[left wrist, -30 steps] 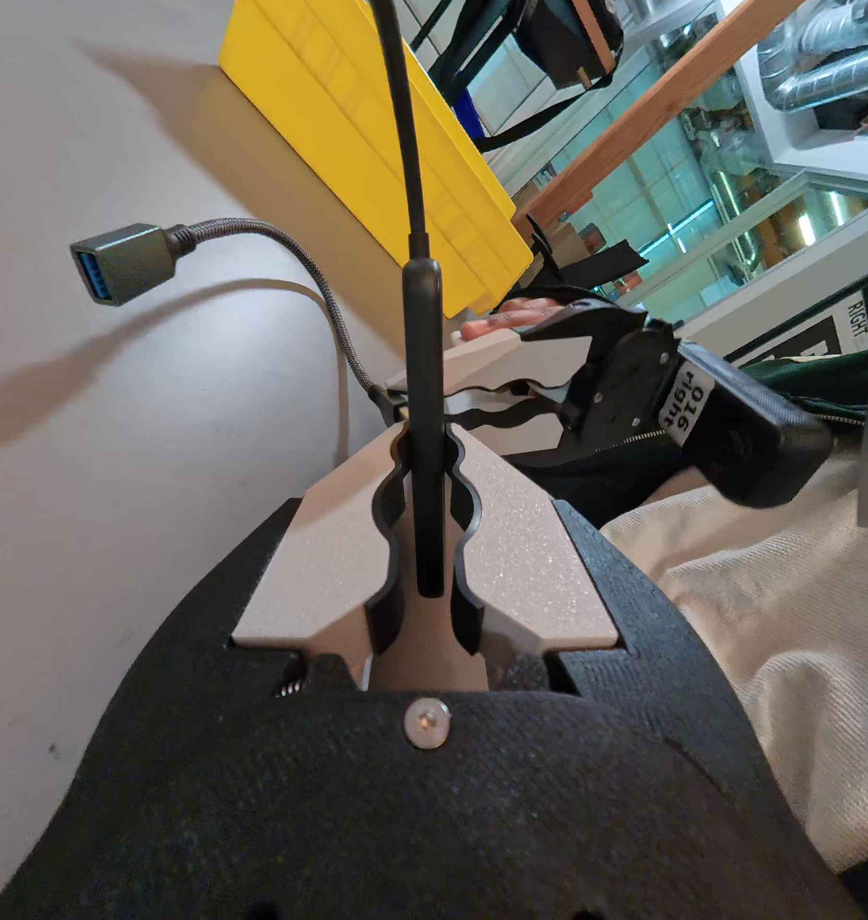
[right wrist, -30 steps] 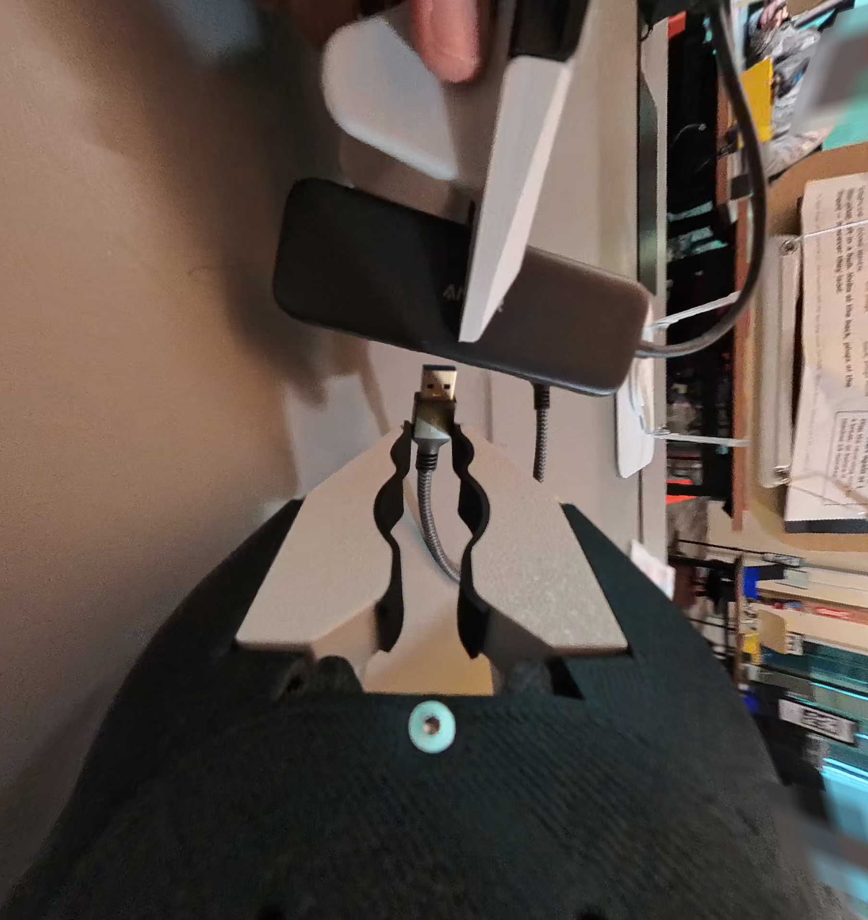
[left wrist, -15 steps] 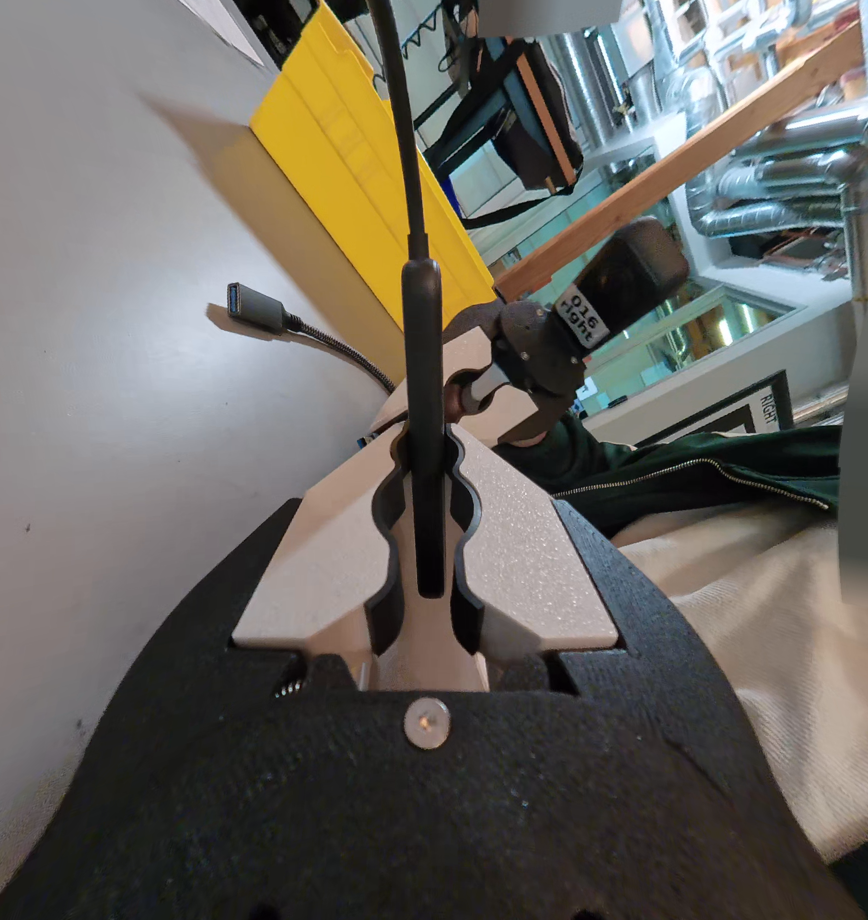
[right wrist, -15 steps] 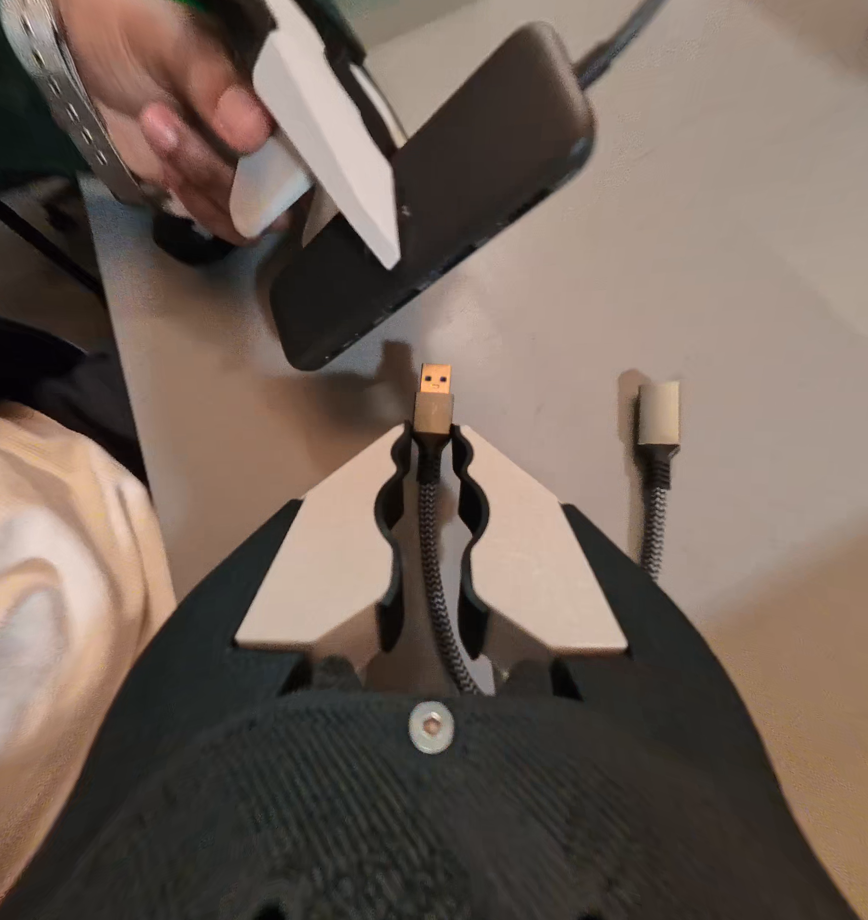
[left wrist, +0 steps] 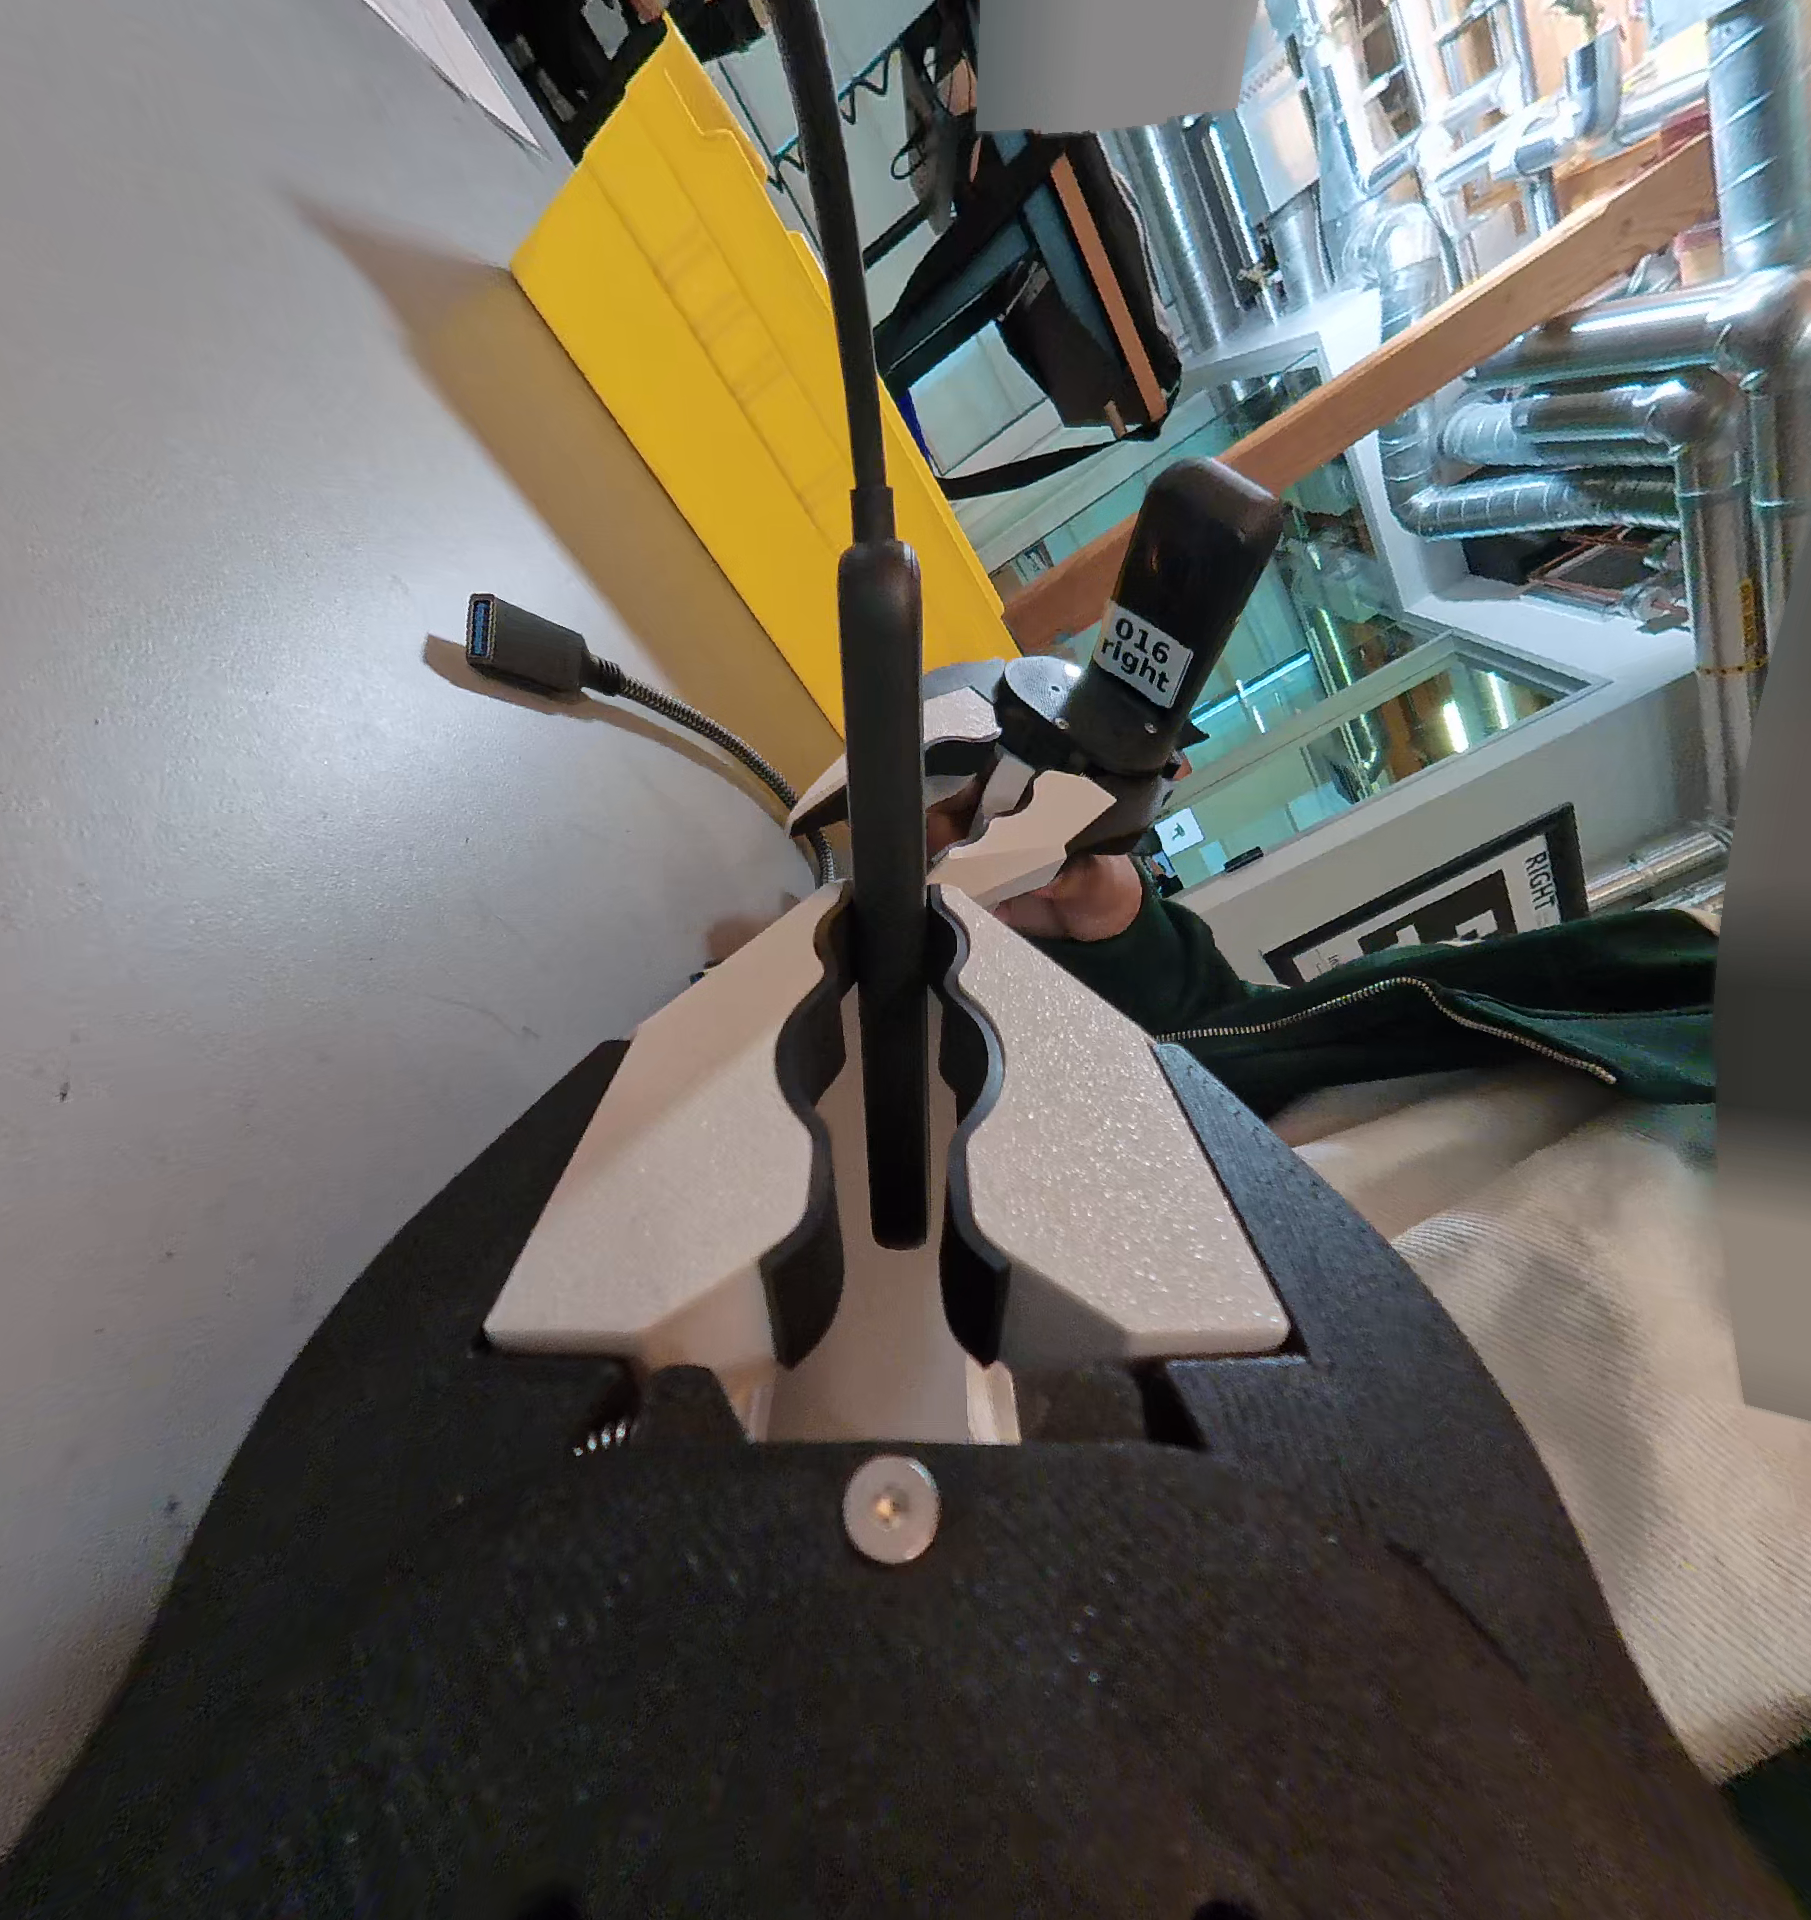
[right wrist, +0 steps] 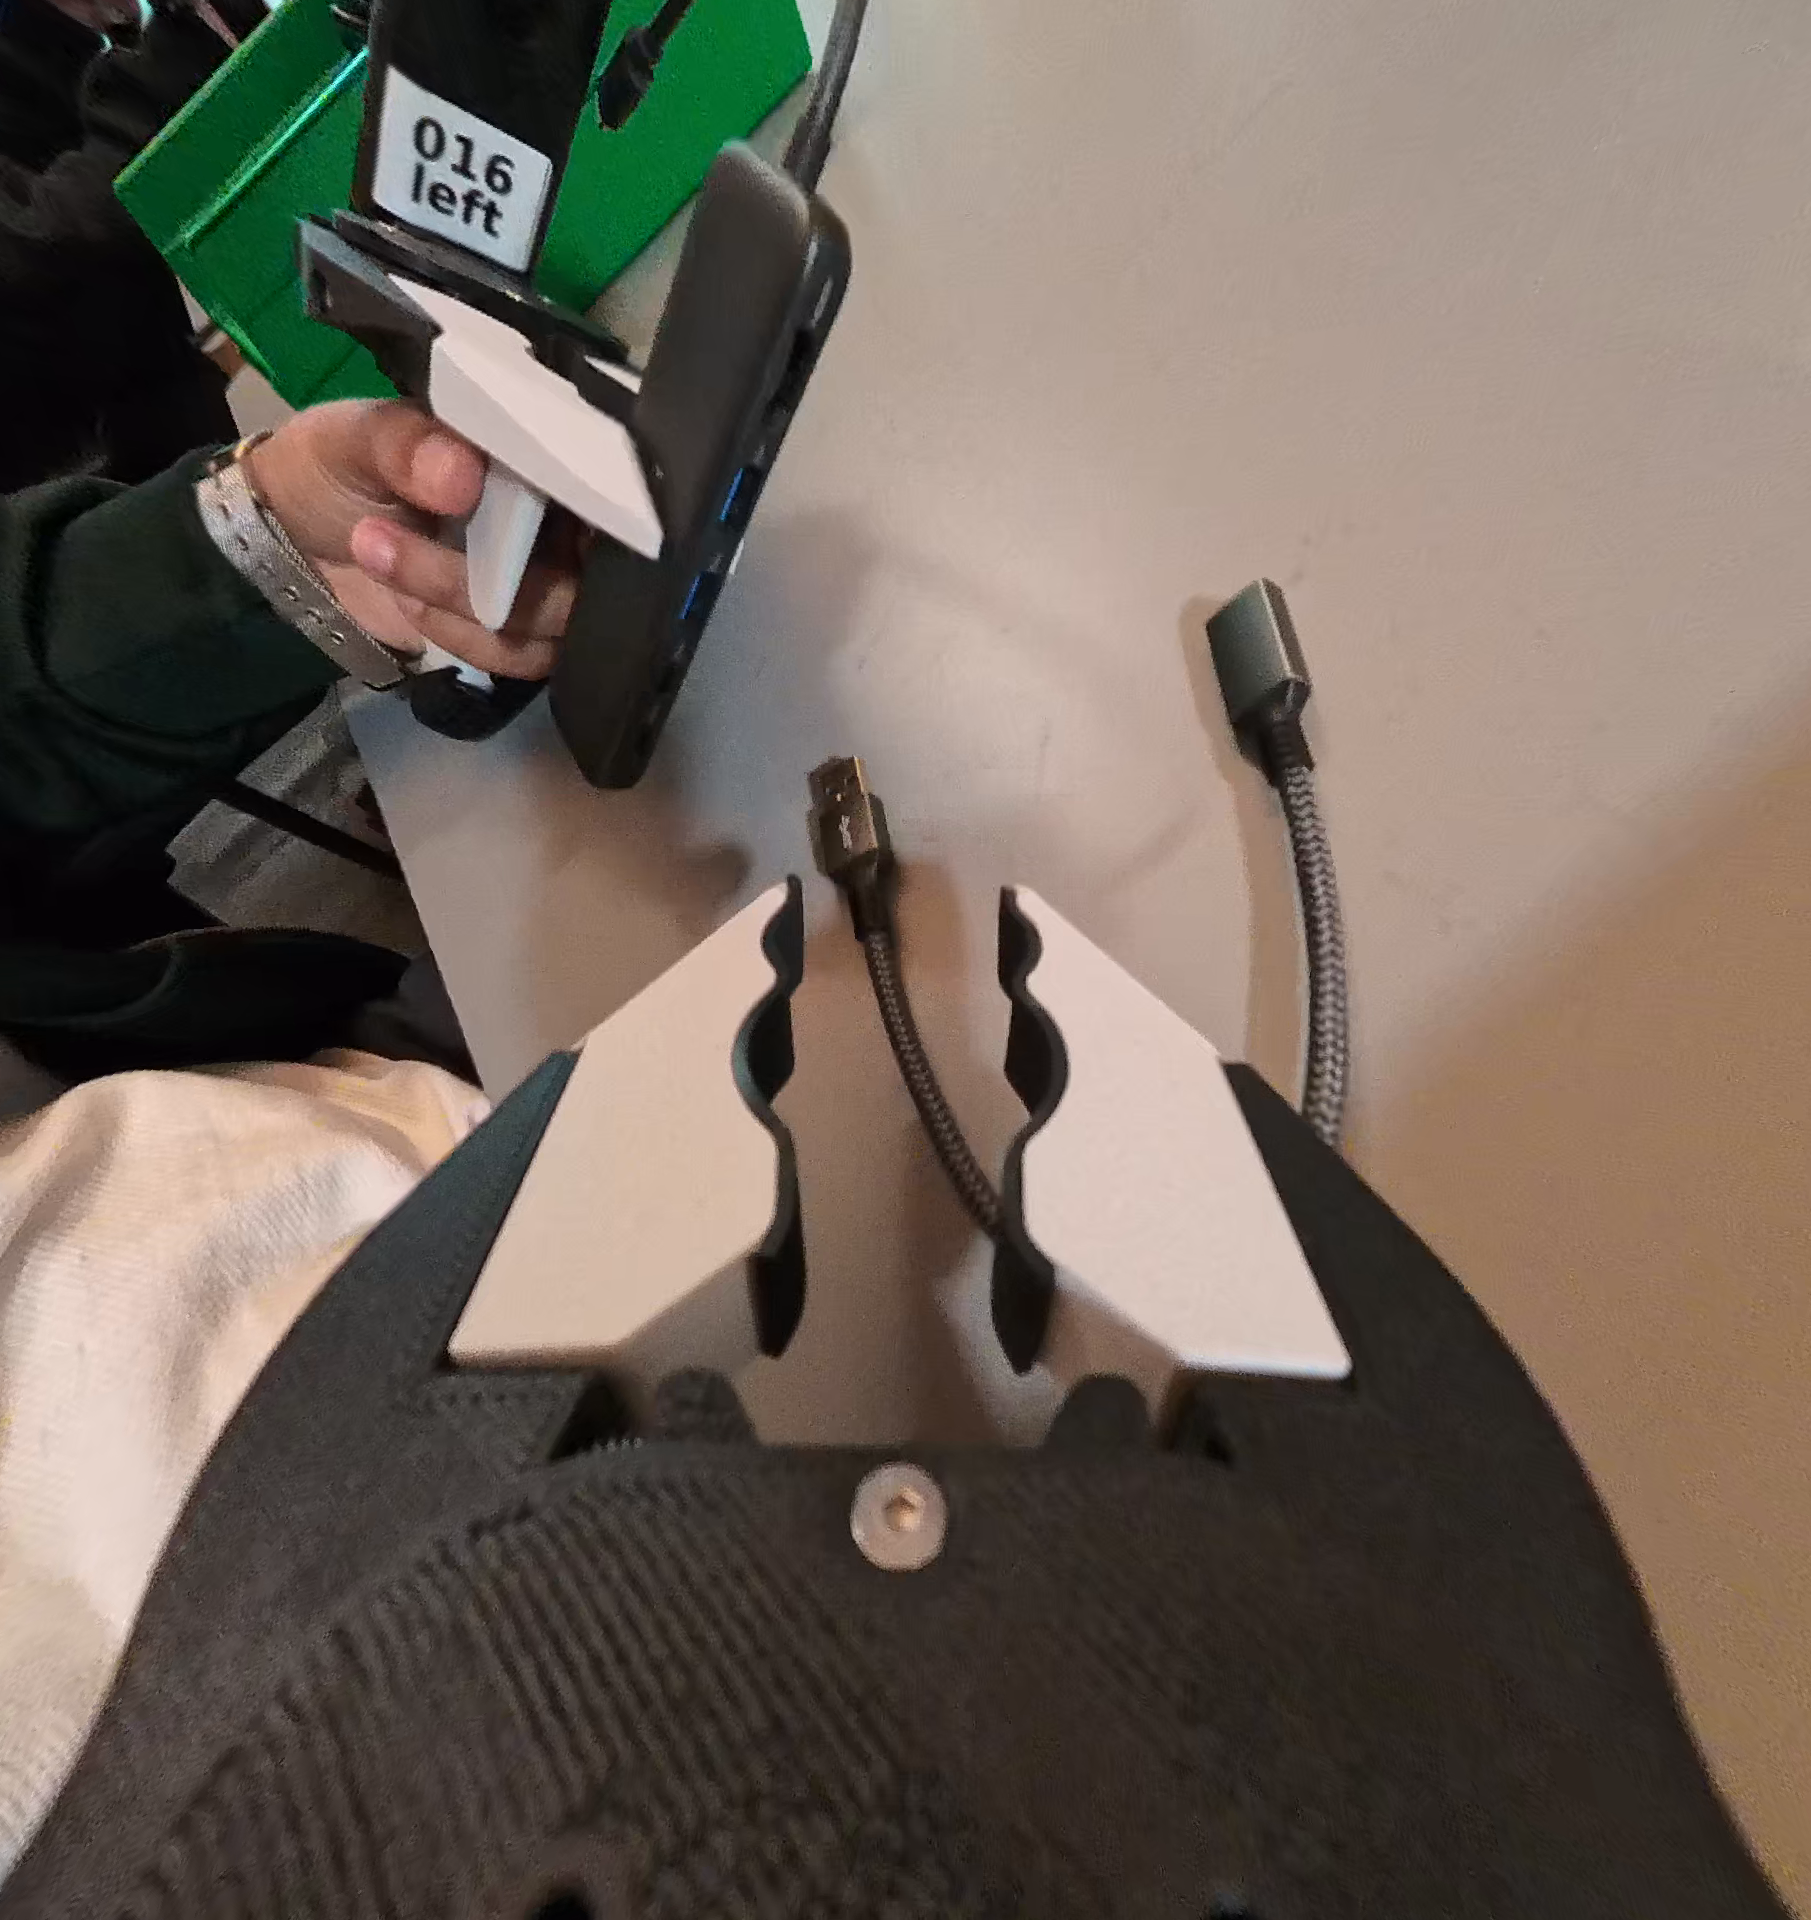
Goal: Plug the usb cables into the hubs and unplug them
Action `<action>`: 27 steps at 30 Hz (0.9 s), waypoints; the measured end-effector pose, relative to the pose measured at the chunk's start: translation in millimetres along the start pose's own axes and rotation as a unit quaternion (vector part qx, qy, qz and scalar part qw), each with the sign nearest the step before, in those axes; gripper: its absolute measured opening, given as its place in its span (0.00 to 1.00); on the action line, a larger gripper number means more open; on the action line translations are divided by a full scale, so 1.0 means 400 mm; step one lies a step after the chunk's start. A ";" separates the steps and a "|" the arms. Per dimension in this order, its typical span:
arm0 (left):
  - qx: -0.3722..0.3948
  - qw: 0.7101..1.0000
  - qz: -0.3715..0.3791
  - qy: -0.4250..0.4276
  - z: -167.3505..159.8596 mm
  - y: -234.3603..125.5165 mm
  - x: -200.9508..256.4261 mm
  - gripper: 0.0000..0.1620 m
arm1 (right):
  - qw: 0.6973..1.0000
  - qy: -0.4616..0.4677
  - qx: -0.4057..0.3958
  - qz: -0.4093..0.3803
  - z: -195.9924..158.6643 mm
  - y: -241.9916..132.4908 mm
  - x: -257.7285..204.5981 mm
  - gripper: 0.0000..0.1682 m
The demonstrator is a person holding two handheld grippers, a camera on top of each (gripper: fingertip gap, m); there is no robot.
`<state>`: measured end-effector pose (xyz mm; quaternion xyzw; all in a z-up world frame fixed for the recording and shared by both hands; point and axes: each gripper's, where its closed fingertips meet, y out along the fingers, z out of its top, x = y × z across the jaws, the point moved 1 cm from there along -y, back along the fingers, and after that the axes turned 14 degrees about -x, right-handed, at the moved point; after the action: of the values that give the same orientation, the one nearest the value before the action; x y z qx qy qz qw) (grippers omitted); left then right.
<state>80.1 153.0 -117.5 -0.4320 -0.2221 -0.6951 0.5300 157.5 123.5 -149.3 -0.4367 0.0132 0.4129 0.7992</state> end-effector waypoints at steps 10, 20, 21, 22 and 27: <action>0.005 1.000 -0.004 -0.005 0.004 -0.002 -0.002 0.05 | 0.999 -0.025 -0.035 -0.003 0.000 0.075 -0.019 0.19; 0.004 1.000 -0.001 -0.001 0.003 -0.002 -0.002 0.05 | 0.998 -0.007 -0.065 0.010 0.014 0.119 -0.018 0.14; 0.004 1.000 0.000 -0.001 0.003 -0.002 -0.002 0.05 | 0.998 -0.011 -0.069 0.010 0.013 0.122 -0.021 0.13; 0.004 1.000 0.000 0.000 0.003 -0.002 -0.002 0.05 | 0.997 -0.017 -0.073 0.009 0.011 0.126 -0.025 0.11; 0.002 1.000 0.002 0.003 0.001 -0.001 -0.001 0.05 | 0.995 -0.055 -0.082 -0.014 0.006 0.126 -0.037 0.09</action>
<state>79.8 153.8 -117.7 -0.4292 -0.2207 -0.6949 0.5331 113.2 129.4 -176.8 -0.4779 -0.0708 0.4242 0.7659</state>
